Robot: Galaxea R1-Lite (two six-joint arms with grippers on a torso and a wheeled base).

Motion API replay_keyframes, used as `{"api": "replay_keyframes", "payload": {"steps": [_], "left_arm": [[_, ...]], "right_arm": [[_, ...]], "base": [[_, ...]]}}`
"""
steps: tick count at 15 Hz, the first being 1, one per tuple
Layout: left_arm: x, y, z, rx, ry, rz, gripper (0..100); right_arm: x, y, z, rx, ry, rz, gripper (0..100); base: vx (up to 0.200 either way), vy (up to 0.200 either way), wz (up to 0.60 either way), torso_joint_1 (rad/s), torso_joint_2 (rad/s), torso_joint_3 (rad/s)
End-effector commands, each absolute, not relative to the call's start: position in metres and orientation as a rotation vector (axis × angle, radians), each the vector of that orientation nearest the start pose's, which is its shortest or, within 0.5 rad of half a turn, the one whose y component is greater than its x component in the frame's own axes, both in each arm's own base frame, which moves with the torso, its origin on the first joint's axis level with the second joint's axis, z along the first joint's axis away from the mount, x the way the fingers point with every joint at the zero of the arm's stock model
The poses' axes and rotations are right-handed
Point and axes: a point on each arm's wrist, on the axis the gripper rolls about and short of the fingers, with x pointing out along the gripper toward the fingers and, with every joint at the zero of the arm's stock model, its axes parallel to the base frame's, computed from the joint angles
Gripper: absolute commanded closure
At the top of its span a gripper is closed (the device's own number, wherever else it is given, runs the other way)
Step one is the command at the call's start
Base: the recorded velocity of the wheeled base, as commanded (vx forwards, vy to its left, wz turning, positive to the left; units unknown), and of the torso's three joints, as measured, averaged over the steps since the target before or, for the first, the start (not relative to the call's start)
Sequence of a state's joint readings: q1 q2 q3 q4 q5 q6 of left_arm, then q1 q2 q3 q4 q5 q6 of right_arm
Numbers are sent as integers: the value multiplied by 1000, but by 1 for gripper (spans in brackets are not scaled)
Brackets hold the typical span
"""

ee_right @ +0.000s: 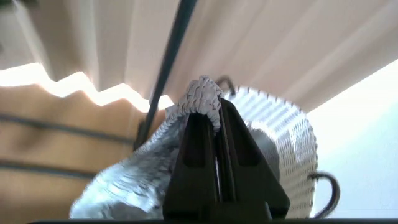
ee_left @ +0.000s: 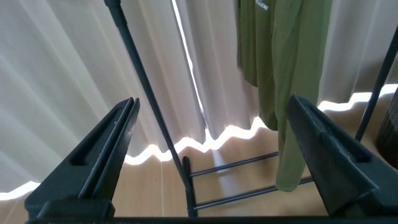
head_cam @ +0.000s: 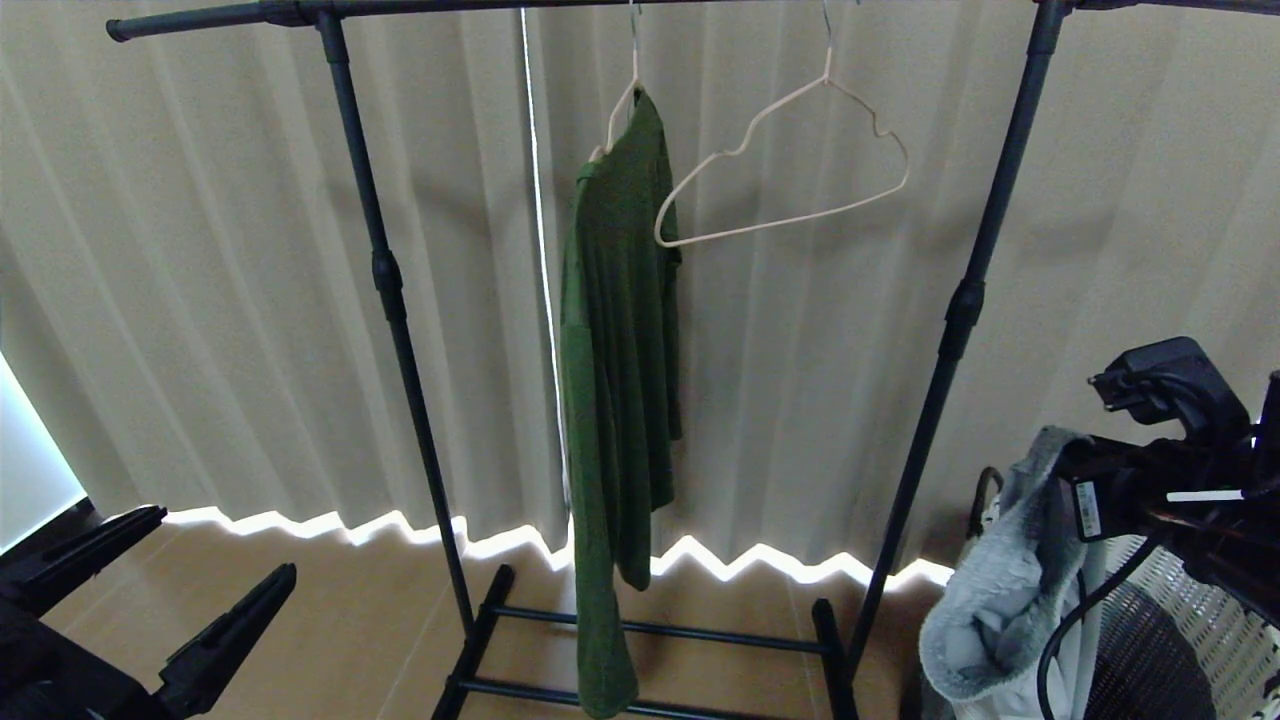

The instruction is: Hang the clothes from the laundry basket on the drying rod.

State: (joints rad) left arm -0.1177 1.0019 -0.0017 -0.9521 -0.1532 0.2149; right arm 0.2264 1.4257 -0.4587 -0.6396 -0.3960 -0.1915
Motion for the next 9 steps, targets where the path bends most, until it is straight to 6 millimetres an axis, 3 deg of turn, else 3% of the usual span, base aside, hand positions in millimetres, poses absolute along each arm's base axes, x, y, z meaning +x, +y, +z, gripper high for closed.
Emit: {"api": "replay_keyframes", "payload": {"steps": [1, 3, 7, 9], "left_arm": [[97, -17, 141, 213, 20, -293, 0], [96, -19, 141, 213, 18, -322, 0], [95, -24, 140, 234, 14, -373, 0], [95, -25, 140, 251, 10, -375, 0]], "right_arm": [[202, 43, 174, -278, 275, -118, 100], [202, 43, 177, -275, 265, -113, 100], [209, 45, 177, -276, 271, -101, 100], [213, 49, 181, -273, 256, -89, 100]], "base": [[0, 0, 0, 0, 0, 0], [0, 0, 0, 0, 0, 0], [-200, 0, 0, 5, 2, 5], [0, 0, 0, 0, 0, 0]]}}
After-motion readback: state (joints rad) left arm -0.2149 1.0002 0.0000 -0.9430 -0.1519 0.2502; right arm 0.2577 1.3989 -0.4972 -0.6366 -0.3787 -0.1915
